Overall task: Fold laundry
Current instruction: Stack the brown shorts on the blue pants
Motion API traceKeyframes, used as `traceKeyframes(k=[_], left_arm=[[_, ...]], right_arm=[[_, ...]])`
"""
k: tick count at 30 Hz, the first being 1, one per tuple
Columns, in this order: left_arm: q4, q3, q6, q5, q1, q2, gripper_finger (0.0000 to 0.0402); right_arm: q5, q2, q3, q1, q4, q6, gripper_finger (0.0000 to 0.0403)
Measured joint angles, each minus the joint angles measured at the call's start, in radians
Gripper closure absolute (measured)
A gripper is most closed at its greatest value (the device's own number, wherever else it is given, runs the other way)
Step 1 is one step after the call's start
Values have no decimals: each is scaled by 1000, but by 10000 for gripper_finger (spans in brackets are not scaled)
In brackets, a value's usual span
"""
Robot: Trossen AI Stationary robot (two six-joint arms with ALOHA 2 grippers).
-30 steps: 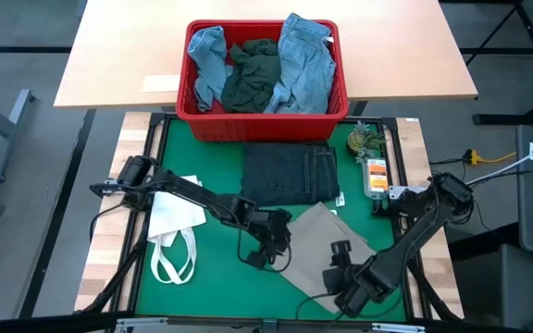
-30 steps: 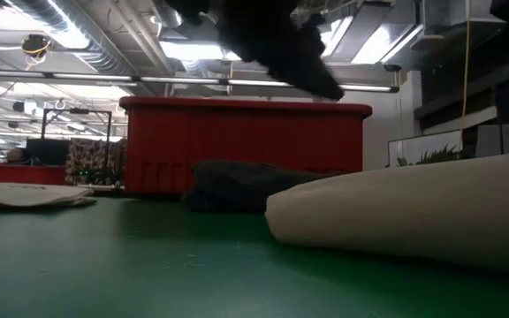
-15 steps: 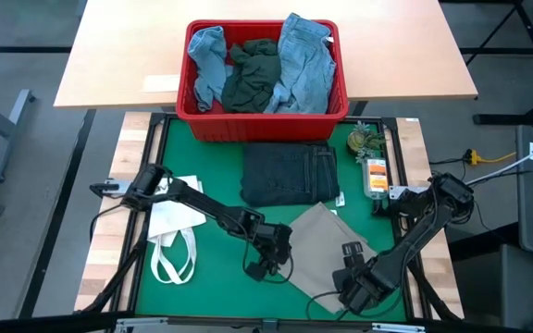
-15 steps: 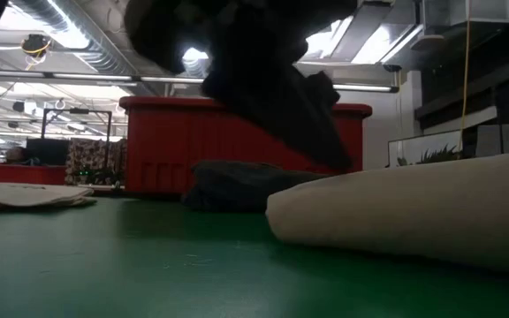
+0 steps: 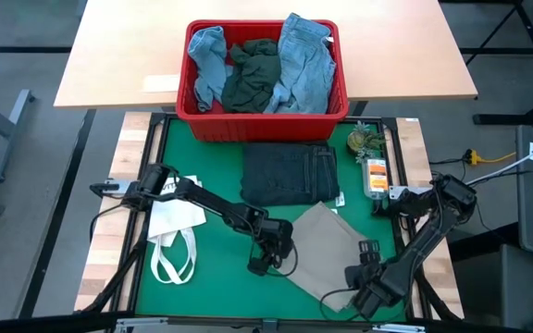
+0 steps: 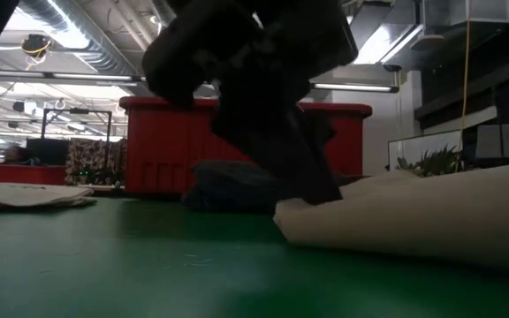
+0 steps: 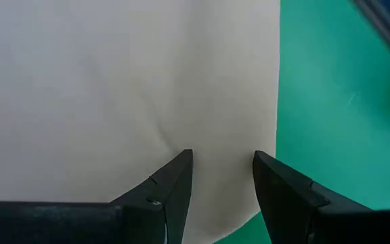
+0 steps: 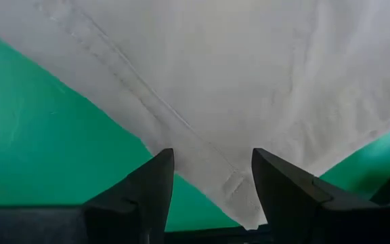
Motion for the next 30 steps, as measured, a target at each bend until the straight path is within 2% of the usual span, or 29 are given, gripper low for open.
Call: traceKeyframes(k=[7,17,23,30], left_arm=[[-58,1,3,-27,-3,10,250],[-237,5,36,-84,10,-5,251],[-475,3,60,-136,18,-50,251],[-712,-2,52,-214,18,-96,251]], right_arm=[[-93,0,-67,25,37,99,201],[-86,0,-55,24,93,87,201],[-12,0,12,24,89,17,201],[104,-4,74,23,42,12,201]])
